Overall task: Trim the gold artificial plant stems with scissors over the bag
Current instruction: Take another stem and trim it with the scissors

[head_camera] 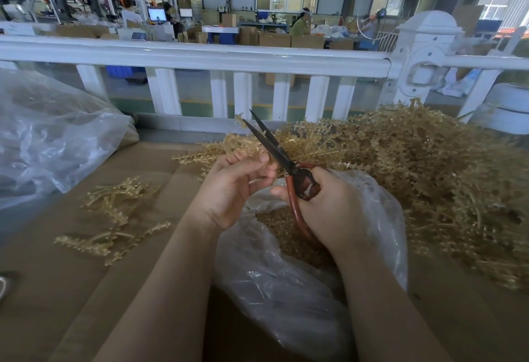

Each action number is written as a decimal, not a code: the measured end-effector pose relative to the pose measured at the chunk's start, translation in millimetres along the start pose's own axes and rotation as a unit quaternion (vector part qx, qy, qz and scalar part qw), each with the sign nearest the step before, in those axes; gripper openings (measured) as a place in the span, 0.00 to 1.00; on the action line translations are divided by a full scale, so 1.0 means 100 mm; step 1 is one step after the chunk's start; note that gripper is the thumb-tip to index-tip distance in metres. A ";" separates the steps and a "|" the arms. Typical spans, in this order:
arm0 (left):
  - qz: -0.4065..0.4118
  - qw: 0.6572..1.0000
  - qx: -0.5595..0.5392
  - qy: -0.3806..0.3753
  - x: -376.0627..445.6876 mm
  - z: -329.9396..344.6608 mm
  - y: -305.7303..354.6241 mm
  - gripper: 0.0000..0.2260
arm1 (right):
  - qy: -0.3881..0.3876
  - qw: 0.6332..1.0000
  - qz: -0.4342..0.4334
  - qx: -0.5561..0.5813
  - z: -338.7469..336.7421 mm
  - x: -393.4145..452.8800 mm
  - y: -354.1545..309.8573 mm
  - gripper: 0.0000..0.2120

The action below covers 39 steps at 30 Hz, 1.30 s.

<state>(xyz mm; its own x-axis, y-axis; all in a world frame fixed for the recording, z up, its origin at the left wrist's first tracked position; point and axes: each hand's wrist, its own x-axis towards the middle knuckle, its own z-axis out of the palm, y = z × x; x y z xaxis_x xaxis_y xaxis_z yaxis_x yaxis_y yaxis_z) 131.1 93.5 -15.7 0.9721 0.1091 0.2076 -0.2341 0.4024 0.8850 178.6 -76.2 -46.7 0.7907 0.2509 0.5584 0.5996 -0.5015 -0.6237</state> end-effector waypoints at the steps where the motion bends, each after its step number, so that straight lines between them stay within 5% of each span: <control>1: -0.004 1.000 0.001 0.007 0.00 0.00 0.00 0.04 | -0.001 1.000 0.001 0.003 0.00 0.00 0.00 0.20; 7: -0.038 0.998 0.002 0.048 0.02 -0.02 -0.03 0.05 | -0.033 0.999 0.011 0.040 0.00 0.01 -0.06 0.30; 13: -0.060 0.992 -0.040 0.101 0.04 -0.04 -0.03 0.06 | -0.062 0.996 0.026 0.058 0.01 0.02 -0.05 0.26; 21: -0.088 0.988 0.118 0.041 0.01 0.09 -0.13 0.09 | -0.036 0.947 0.122 0.295 -0.02 0.05 -0.09 0.24; 25: -0.093 0.987 0.126 0.025 0.01 0.08 -0.14 0.07 | -0.026 0.944 0.135 0.299 0.00 0.07 -0.06 0.11; 32: -0.109 0.986 0.123 -0.030 0.00 0.09 -0.16 0.04 | -0.023 0.946 0.135 0.294 0.02 0.10 -0.02 0.10; 35: -0.112 0.988 0.096 -0.044 -0.01 0.06 -0.09 0.14 | -0.007 0.941 0.141 0.307 0.03 0.11 0.00 0.09; 39: -0.062 0.997 0.039 0.024 0.02 -0.03 0.02 0.49 | -0.004 0.947 0.141 0.290 0.02 0.11 0.02 0.04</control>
<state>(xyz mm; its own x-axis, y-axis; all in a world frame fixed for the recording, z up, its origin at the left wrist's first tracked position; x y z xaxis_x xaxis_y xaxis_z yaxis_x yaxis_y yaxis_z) 132.1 97.6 -14.6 0.9914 0.1067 0.0756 -0.1081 0.3437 0.9328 188.3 -72.4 -43.3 0.9292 0.1824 0.3214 0.3288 -0.0115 -0.9443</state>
